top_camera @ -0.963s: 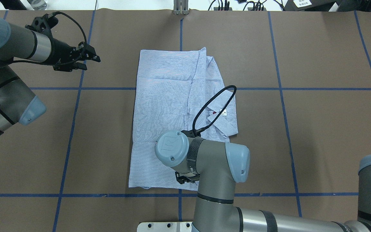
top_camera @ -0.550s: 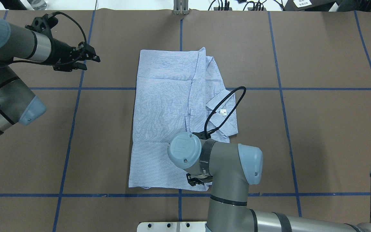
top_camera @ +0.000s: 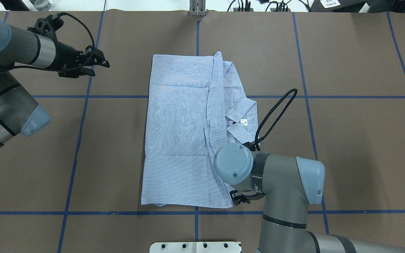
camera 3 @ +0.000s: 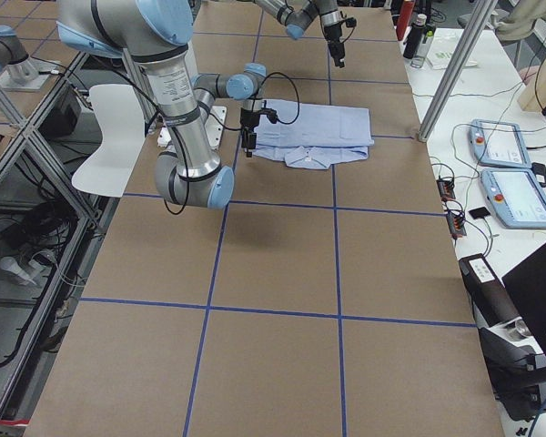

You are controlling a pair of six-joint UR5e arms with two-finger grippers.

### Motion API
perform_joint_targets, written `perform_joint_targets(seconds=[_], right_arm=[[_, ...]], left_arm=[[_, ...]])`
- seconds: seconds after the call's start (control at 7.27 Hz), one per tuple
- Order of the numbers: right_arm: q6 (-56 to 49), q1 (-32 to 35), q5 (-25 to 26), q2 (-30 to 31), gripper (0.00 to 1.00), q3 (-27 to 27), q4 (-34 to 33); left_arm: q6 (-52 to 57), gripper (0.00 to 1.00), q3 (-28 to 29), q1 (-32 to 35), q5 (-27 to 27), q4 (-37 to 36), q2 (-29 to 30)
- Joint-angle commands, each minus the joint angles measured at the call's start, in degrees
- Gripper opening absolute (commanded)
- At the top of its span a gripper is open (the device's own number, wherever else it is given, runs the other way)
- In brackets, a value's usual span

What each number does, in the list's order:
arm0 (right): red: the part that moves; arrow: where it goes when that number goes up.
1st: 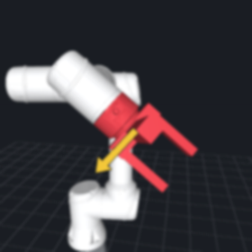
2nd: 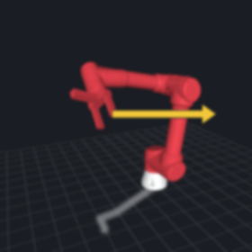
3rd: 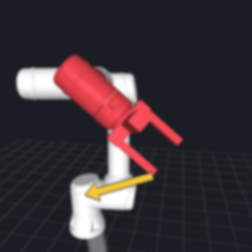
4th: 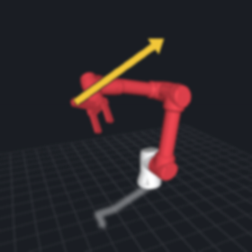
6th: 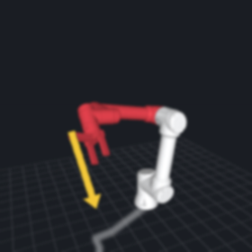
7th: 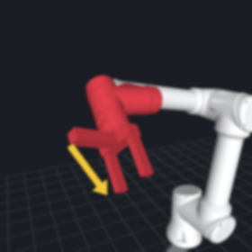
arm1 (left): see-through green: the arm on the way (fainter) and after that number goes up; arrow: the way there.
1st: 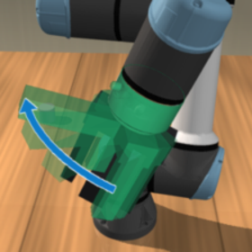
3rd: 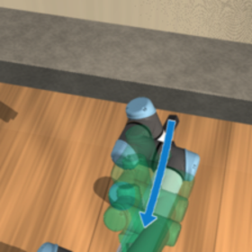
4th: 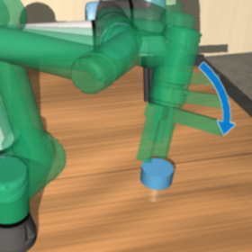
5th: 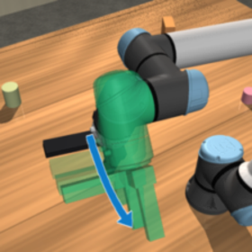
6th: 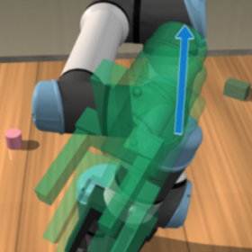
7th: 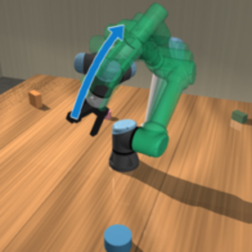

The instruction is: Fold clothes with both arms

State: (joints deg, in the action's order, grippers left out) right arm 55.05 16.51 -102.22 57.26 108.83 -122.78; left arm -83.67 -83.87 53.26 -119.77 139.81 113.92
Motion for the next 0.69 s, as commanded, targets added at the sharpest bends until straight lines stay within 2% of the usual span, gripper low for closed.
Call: perform_joint_targets(seconds=[0.0, 0.14, 0.28, 0.55], right_arm=[[-0.03, 1.84, 0.09, -2.66, 1.0, 0.24, -0.01], [0.23, 2.55, 0.09, -4.25, 1.0, -0.63, 0.95], [0.84, 2.65, 0.09, -7.39, 1.0, -4.9, 2.87], [0.94, 3.26, 0.18, -10.23, 1.0, -13.79, 11.9]], left_arm=[[-0.09, 0.68, -0.24, 0.0, 0.07, -0.06, 0.07], [-0.09, 0.68, -0.42, 0.0, 0.07, -0.06, 0.07], [-0.26, 0.68, -0.42, 0.0, -0.02, -0.06, 0.07], [-0.35, 0.68, -0.42, 0.0, -0.02, -0.06, -0.02]])
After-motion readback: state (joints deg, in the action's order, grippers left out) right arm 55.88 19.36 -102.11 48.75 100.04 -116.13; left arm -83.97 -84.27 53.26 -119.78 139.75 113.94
